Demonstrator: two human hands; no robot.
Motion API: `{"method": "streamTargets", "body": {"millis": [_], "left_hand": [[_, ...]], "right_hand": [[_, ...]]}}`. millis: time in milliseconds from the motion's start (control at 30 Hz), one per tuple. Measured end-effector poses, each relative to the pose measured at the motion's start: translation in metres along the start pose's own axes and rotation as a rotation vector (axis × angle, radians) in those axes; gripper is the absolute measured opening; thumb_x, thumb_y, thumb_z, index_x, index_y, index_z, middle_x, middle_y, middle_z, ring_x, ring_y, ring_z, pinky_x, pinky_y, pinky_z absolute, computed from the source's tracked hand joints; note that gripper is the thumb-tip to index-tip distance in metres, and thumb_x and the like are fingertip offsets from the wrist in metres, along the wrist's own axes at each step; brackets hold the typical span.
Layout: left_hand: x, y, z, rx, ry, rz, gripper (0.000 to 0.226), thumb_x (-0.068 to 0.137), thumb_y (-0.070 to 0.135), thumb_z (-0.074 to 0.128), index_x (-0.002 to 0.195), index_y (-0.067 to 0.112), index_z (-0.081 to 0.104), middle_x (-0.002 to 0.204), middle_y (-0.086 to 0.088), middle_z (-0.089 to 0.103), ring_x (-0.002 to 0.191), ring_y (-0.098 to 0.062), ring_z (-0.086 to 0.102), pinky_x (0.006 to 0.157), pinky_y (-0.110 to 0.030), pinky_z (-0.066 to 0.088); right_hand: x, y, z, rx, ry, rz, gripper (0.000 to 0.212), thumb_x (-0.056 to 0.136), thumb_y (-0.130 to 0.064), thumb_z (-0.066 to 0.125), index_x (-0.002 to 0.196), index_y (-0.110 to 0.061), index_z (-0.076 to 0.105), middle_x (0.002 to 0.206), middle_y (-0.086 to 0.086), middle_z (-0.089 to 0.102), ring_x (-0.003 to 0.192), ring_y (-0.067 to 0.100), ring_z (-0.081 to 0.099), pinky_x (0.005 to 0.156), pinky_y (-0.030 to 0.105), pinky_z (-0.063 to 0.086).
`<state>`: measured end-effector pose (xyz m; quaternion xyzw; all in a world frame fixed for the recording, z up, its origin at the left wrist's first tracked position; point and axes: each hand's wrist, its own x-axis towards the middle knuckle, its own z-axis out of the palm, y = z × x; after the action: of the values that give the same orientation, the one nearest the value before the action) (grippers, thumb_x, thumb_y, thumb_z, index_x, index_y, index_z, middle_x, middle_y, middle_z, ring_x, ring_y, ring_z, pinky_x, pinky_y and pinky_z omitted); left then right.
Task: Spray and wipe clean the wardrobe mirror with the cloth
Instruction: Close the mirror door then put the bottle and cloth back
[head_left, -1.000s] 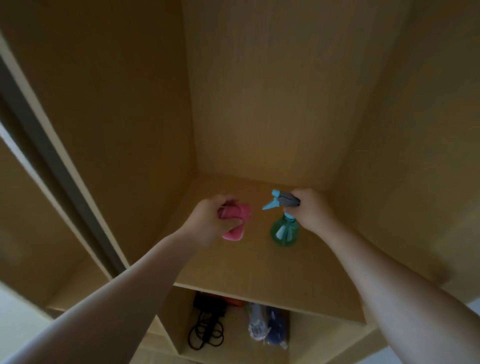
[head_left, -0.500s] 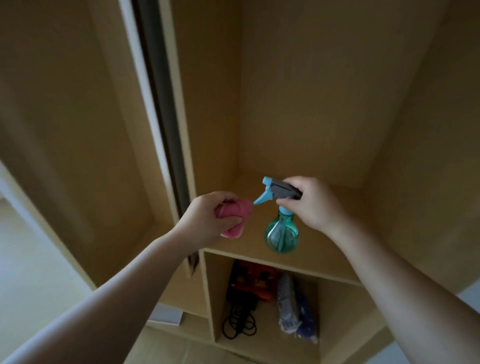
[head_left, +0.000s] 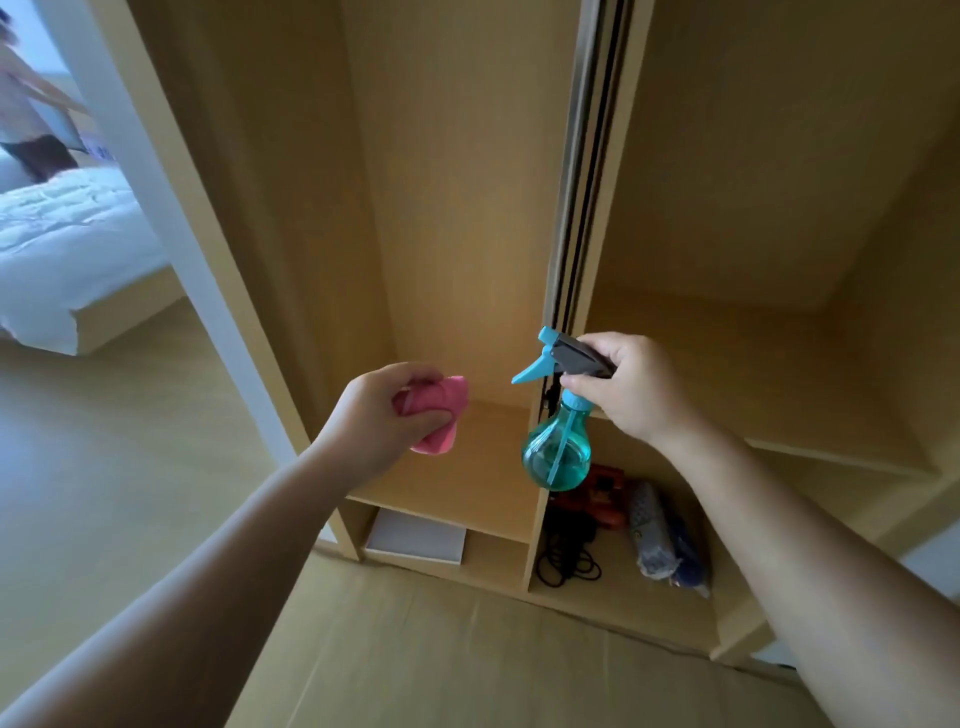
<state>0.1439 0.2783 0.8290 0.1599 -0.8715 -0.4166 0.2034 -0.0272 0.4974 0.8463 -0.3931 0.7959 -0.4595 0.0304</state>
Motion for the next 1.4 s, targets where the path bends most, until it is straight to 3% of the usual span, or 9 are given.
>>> {"method": "streamTargets", "body": {"millis": [100, 367, 633, 800, 967, 1100, 1233, 1400], "left_hand": [[-0.006, -0.025, -0.02, -0.022, 0.034, -0.043, 0.039, 0.075, 0.017, 0.08, 0.111, 0.026, 0.066, 0.098, 0.012, 0.065, 0.087, -0.003, 0.062, 0.072, -0.023, 0.055], [0.019, -0.081, -0.039, 0.001, 0.056, -0.096, 0.036, 0.075, 0.018, 0.08, 0.102, 0.037, 0.063, 0.094, 0.017, 0.064, 0.088, -0.006, 0.062, 0.069, -0.025, 0.057], [0.059, -0.126, -0.051, 0.011, 0.021, -0.107, 0.037, 0.076, 0.02, 0.079, 0.106, 0.033, 0.063, 0.098, 0.013, 0.064, 0.09, -0.008, 0.062, 0.068, -0.022, 0.055], [0.088, -0.167, -0.063, -0.011, -0.057, -0.081, 0.036, 0.076, 0.02, 0.079, 0.105, 0.034, 0.063, 0.098, 0.014, 0.063, 0.089, -0.005, 0.061, 0.065, -0.018, 0.052], [0.113, -0.226, -0.071, -0.077, -0.169, -0.065, 0.036, 0.075, 0.017, 0.08, 0.098, 0.039, 0.064, 0.092, 0.016, 0.065, 0.083, -0.004, 0.062, 0.067, -0.025, 0.053], [0.121, -0.271, -0.068, -0.111, -0.267, 0.001, 0.046, 0.075, 0.008, 0.077, 0.086, 0.049, 0.061, 0.08, 0.027, 0.066, 0.076, 0.009, 0.06, 0.06, -0.004, 0.044], [0.124, -0.314, -0.05, -0.109, -0.351, 0.017, 0.051, 0.075, 0.006, 0.077, 0.086, 0.052, 0.058, 0.082, 0.036, 0.062, 0.075, 0.012, 0.058, 0.061, -0.004, 0.044], [0.111, -0.385, 0.002, -0.067, -0.369, 0.04, 0.04, 0.073, 0.011, 0.08, 0.096, 0.04, 0.064, 0.088, 0.02, 0.062, 0.084, 0.004, 0.057, 0.068, -0.014, 0.044]], "right_hand": [[0.005, -0.011, 0.031, 0.008, -0.024, -0.036, 0.02, 0.083, -0.012, 0.073, 0.098, -0.025, 0.071, 0.087, -0.007, 0.07, 0.081, 0.008, 0.065, 0.067, 0.025, 0.057], [0.045, -0.002, 0.089, -0.007, -0.075, -0.043, 0.013, 0.082, -0.012, 0.072, 0.095, -0.017, 0.072, 0.083, 0.004, 0.069, 0.079, 0.02, 0.065, 0.072, 0.043, 0.056], [0.084, 0.003, 0.128, -0.038, -0.051, 0.0, 0.013, 0.083, -0.014, 0.073, 0.095, -0.018, 0.072, 0.083, 0.0, 0.071, 0.081, 0.015, 0.065, 0.073, 0.037, 0.055], [0.097, 0.005, 0.16, -0.066, -0.028, 0.085, 0.014, 0.083, -0.014, 0.071, 0.097, -0.019, 0.072, 0.082, -0.002, 0.07, 0.08, 0.014, 0.065, 0.072, 0.038, 0.056], [0.089, 0.009, 0.211, -0.156, 0.072, 0.24, 0.012, 0.082, -0.013, 0.072, 0.094, -0.016, 0.072, 0.081, 0.001, 0.069, 0.079, 0.02, 0.063, 0.07, 0.036, 0.051], [0.077, 0.02, 0.252, -0.228, 0.113, 0.351, 0.009, 0.082, -0.014, 0.071, 0.091, -0.013, 0.071, 0.079, 0.004, 0.068, 0.076, 0.022, 0.063, 0.068, 0.042, 0.054], [0.064, 0.045, 0.289, -0.299, 0.127, 0.427, 0.006, 0.082, -0.017, 0.072, 0.087, -0.016, 0.069, 0.073, -0.001, 0.066, 0.071, 0.014, 0.06, 0.059, 0.022, 0.046], [0.044, 0.109, 0.341, -0.276, 0.096, 0.481, 0.01, 0.081, -0.016, 0.072, 0.09, -0.015, 0.069, 0.076, 0.0, 0.068, 0.074, 0.022, 0.063, 0.066, 0.038, 0.052]]}}
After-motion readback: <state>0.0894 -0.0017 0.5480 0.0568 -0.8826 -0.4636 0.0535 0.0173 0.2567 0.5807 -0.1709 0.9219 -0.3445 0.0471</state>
